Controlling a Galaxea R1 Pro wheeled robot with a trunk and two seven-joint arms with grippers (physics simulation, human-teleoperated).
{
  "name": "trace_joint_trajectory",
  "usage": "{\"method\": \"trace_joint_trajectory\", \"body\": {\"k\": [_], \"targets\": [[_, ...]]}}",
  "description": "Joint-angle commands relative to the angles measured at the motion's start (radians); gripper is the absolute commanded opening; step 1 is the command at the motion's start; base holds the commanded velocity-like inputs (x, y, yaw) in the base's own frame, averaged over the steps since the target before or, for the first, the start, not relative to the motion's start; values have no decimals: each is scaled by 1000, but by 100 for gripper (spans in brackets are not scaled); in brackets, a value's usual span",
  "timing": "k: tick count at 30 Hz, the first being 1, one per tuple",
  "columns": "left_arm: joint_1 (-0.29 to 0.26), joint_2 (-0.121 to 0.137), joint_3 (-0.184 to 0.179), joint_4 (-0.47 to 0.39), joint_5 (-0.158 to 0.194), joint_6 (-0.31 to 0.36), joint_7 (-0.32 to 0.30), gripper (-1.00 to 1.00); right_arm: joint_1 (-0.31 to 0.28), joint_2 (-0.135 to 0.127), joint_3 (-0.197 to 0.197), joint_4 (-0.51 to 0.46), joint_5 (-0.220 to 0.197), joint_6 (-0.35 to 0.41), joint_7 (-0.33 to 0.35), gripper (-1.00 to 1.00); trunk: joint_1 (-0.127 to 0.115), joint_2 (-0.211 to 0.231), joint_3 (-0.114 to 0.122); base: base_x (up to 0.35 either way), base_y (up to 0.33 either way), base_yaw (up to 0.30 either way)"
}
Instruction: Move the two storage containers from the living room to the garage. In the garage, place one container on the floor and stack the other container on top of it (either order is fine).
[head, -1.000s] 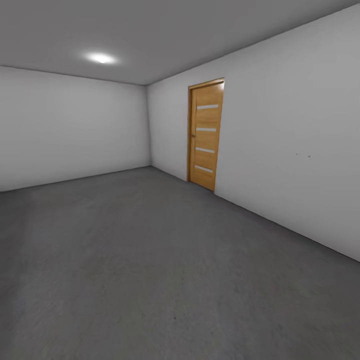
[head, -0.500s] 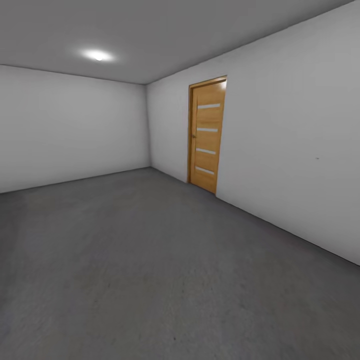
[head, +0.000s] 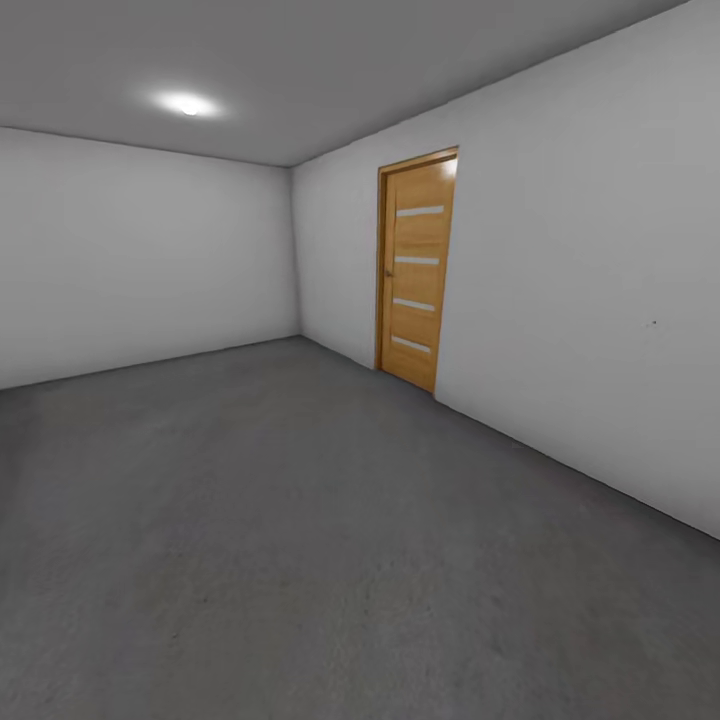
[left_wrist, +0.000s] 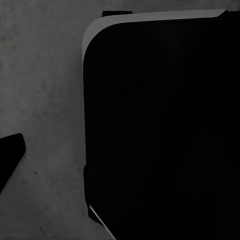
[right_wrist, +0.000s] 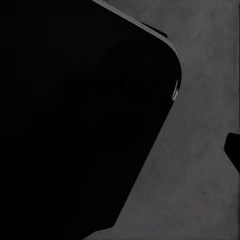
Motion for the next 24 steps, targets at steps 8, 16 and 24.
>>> {"method": "trace_joint_trajectory", "body": {"k": [8, 16, 24], "targets": [[0, 0, -1, -1, 1, 5, -1, 100, 0, 0, 8, 0, -9, -3, 0, 100, 1, 0, -1, 322, 0, 0], [0, 0, -1, -1, 1, 1, -1, 100, 0, 2, 8, 0, -12, -2, -1, 100, 1, 0, -1, 322, 0, 0], [0, 0, 0, -2, 1, 0, 0, 100, 0, 1, 8, 0, -12, -4, -1, 100, 1, 0, -1, 322, 0, 0]]}}
